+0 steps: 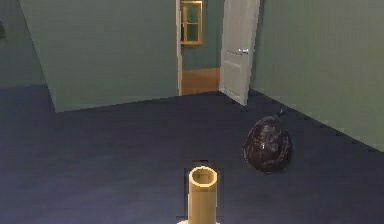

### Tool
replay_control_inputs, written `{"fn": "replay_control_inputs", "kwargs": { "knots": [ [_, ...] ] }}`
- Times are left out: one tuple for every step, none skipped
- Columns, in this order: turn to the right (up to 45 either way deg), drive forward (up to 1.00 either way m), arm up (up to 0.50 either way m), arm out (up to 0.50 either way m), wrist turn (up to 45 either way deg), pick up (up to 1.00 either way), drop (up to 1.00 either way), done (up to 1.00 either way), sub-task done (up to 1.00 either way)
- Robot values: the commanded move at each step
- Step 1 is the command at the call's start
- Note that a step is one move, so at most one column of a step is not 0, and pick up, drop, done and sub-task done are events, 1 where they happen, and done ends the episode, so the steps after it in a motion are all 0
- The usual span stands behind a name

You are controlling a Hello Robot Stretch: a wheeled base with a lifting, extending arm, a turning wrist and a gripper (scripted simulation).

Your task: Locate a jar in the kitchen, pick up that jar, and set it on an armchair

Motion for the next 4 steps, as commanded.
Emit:
{"fn": "replay_control_inputs", "kwargs": {
  "knots": [
    [0.0,1.00,0.00,0.00,0.0,0.00,0.00,0.00,0.00],
    [0.0,0.85,0.00,0.00,0.0,0.00,0.00,0.00,0.00],
    [42.0,0.00,0.00,0.00,0.0,0.00,0.00,0.00,0.00],
    [0.0,0.05,0.00,0.00,0.0,0.00,0.00,0.00,0.00]
  ]
}}
